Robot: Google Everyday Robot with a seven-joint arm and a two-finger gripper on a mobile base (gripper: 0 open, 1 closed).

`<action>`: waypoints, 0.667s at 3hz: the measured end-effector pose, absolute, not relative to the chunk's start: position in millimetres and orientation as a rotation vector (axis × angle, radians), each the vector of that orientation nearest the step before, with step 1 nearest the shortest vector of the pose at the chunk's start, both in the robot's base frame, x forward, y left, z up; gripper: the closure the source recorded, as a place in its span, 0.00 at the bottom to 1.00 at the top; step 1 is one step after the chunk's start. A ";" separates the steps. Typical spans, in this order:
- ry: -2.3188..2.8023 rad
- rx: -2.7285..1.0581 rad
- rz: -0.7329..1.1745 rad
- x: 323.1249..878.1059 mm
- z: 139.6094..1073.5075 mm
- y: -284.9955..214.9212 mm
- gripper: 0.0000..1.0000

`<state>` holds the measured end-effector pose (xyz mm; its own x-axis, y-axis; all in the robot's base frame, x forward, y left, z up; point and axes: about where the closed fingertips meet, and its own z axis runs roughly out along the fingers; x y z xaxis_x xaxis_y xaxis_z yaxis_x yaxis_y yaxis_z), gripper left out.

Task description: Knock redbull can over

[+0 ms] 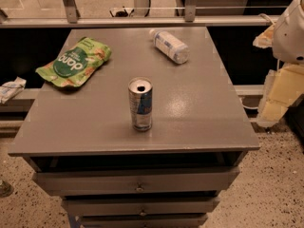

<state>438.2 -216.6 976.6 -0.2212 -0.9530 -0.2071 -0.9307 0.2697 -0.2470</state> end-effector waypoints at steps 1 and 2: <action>2.231 -1.724 -0.100 438.2 976.6 -216.5 0.00; 2.206 -1.704 -0.047 442.5 967.7 -205.7 0.00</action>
Offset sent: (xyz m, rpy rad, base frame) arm 0.0171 0.0412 -0.0386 0.1942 0.0036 0.0270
